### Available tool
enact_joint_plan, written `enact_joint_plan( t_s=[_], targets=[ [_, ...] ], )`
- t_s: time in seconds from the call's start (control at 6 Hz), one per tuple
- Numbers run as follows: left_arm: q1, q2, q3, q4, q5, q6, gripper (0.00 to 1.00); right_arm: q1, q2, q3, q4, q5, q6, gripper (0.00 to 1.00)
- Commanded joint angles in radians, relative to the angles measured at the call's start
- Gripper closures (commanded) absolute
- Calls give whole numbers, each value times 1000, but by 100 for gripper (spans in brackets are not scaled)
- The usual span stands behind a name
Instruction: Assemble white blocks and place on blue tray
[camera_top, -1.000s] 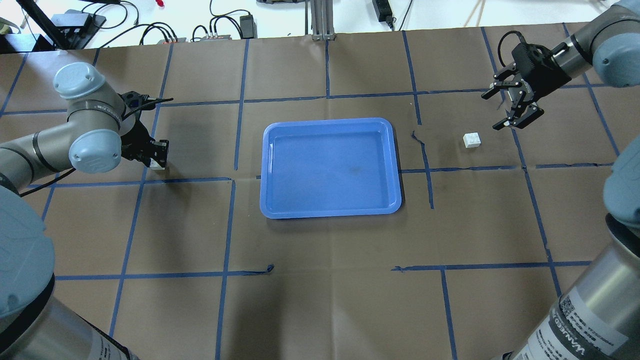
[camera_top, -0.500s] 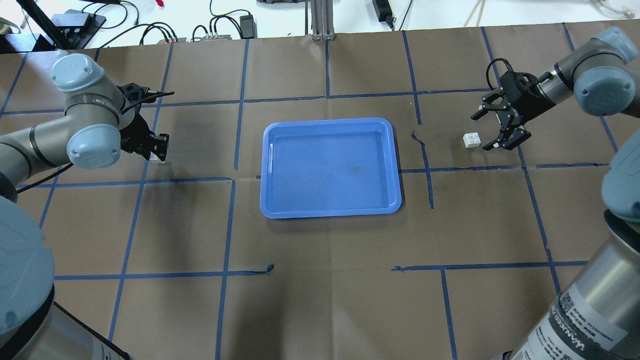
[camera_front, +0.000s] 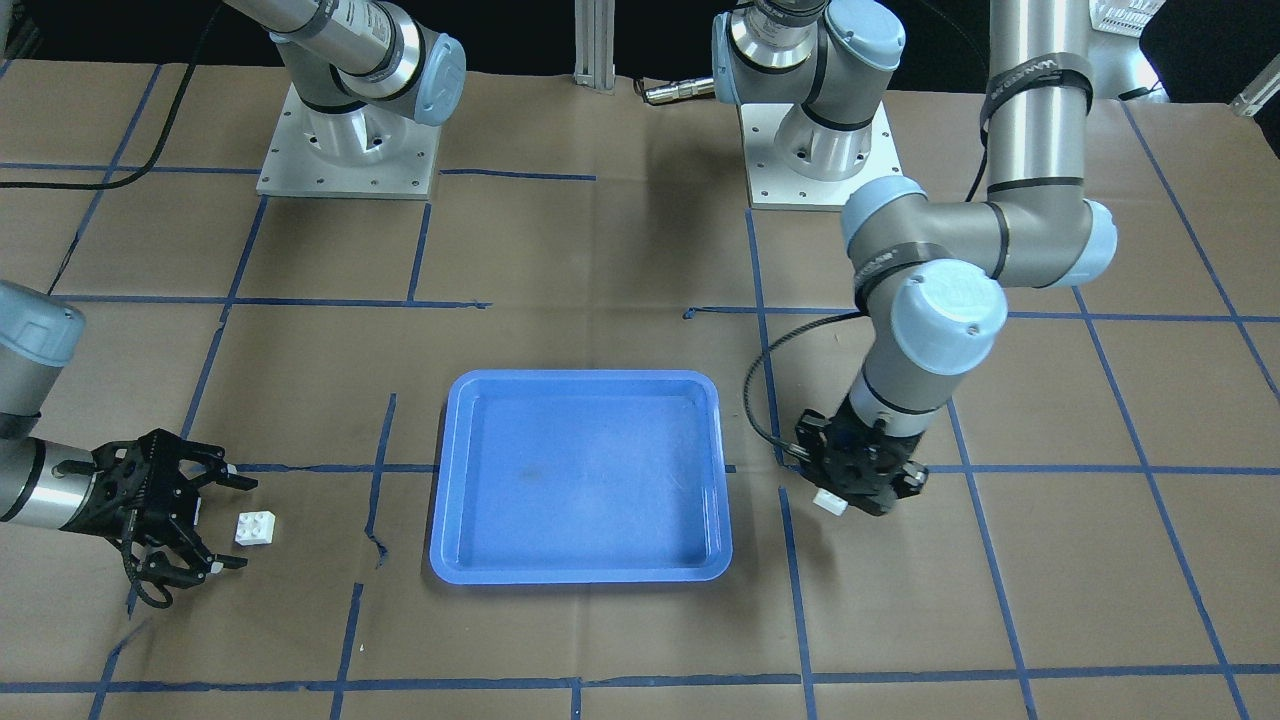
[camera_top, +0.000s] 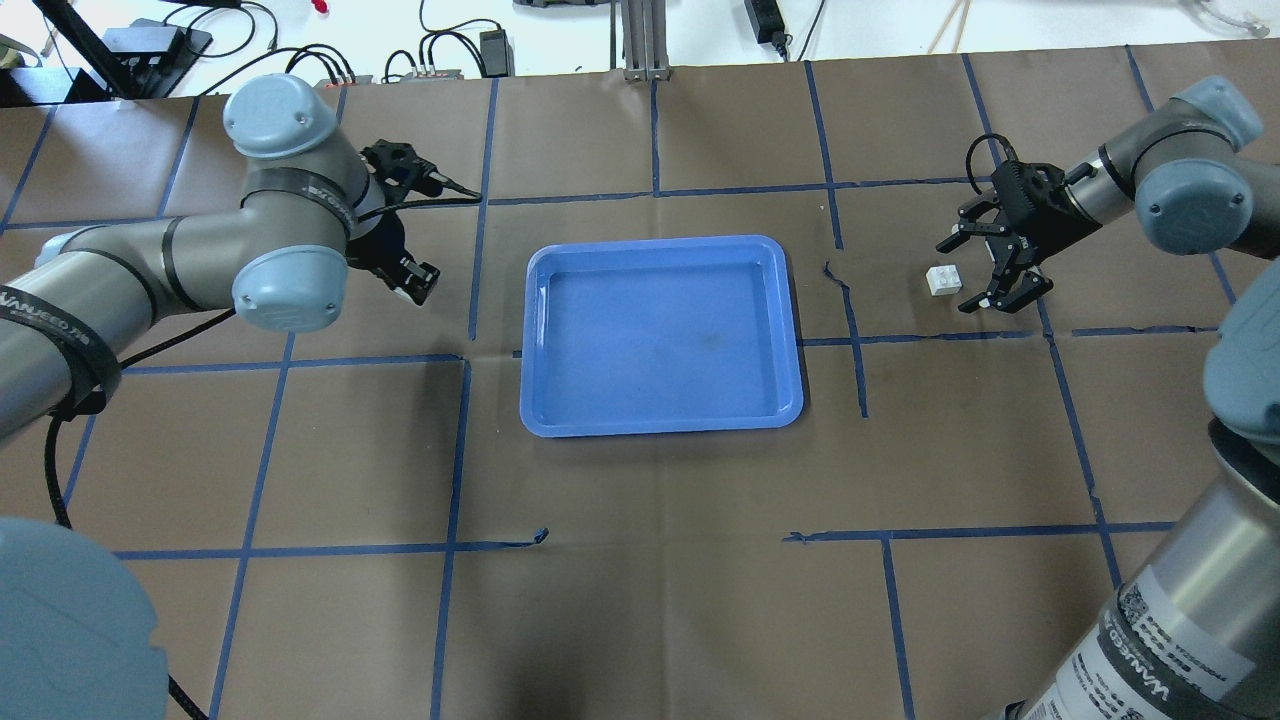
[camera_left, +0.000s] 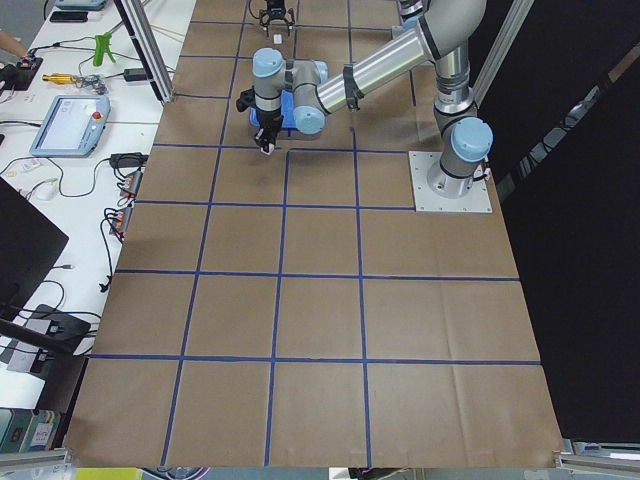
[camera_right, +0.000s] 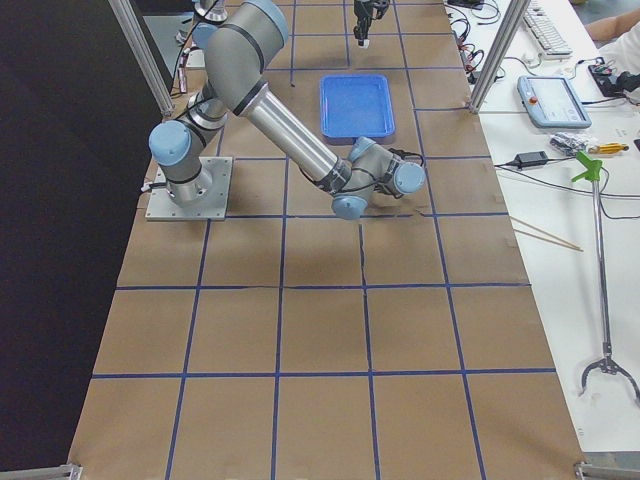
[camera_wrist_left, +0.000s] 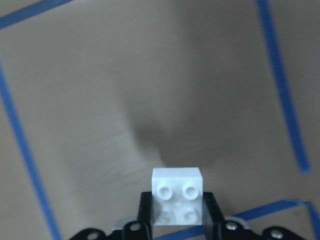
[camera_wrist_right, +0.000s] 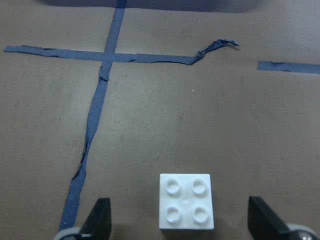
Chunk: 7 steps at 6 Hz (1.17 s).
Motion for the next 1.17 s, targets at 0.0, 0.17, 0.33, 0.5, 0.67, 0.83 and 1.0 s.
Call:
enact_joint_plan(
  t_s=[0.0, 0.17, 0.33, 0.5, 0.67, 0.83, 1.0],
  targets=[
    [-149, 16, 4, -1, -74, 236, 93, 0, 0, -3, -10, 7, -5, 42],
    [-230, 1, 4, -3, -87, 313, 93, 0, 0, 0, -31, 7, -6, 53],
    [-278, -19, 2, -6, -89, 422, 93, 0, 0, -1, -33, 7, -16, 61],
    [-300, -39, 4, -5, -86, 452, 93, 0, -5, -6, -33, 7, -16, 67],
    [-309, -63, 19, 0, -82, 461, 93, 0, -8, -7, -33, 9, -7, 68],
    [-323, -77, 25, 2, -82, 461, 93, 0, -37, -20, -31, 21, 13, 68],
    [-335, -104, 28, 6, -81, 460, 92, 8, -83, -35, -24, 29, 155, 68]
  ],
)
